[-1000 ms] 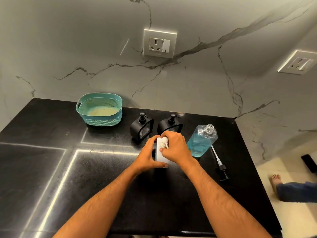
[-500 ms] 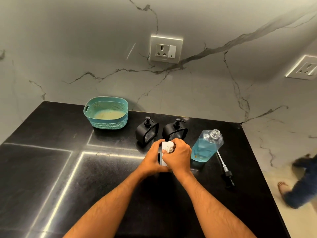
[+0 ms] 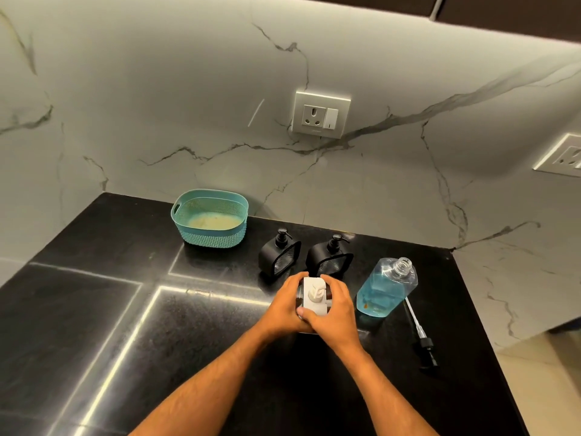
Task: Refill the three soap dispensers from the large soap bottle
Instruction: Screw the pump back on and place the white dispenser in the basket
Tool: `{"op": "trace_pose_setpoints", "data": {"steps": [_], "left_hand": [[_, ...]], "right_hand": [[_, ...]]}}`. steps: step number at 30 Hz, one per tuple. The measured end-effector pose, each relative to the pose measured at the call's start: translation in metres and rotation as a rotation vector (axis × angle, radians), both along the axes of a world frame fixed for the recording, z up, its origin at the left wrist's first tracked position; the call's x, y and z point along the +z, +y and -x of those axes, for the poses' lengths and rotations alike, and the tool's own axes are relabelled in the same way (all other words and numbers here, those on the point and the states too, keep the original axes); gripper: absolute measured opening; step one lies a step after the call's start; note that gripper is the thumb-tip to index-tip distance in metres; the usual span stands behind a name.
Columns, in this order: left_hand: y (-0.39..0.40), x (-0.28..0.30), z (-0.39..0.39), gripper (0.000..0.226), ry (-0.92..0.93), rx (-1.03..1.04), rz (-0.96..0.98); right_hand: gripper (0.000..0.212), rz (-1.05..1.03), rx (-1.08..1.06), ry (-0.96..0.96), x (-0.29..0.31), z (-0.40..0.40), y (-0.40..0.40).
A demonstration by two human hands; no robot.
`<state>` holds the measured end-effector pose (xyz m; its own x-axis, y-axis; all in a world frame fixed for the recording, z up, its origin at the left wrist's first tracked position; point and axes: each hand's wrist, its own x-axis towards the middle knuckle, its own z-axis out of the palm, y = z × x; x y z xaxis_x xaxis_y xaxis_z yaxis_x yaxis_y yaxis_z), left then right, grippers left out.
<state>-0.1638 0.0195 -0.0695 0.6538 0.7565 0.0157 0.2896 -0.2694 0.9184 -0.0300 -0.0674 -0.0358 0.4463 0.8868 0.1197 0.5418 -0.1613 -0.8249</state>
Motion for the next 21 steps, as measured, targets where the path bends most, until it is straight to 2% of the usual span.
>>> {"op": "trace_pose_setpoints", "data": {"steps": [7,11,16,21], "left_hand": [[0.002,0.007,0.032,0.114,-0.02,0.051,-0.024],[0.01,0.028,0.062,0.116,-0.043,0.091,-0.07],[0.029,0.066,0.1,0.115,-0.066,0.152,-0.107],[0.057,0.097,0.127,0.114,-0.087,0.179,-0.121]], "right_hand": [[0.097,0.074,0.257,0.056,0.006,0.003,0.0],[0.095,0.031,0.418,0.062,0.028,0.018,0.013],[0.117,-0.004,0.577,0.008,0.049,0.037,0.042],[0.125,-0.055,0.643,-0.103,0.07,0.057,0.077]]}}
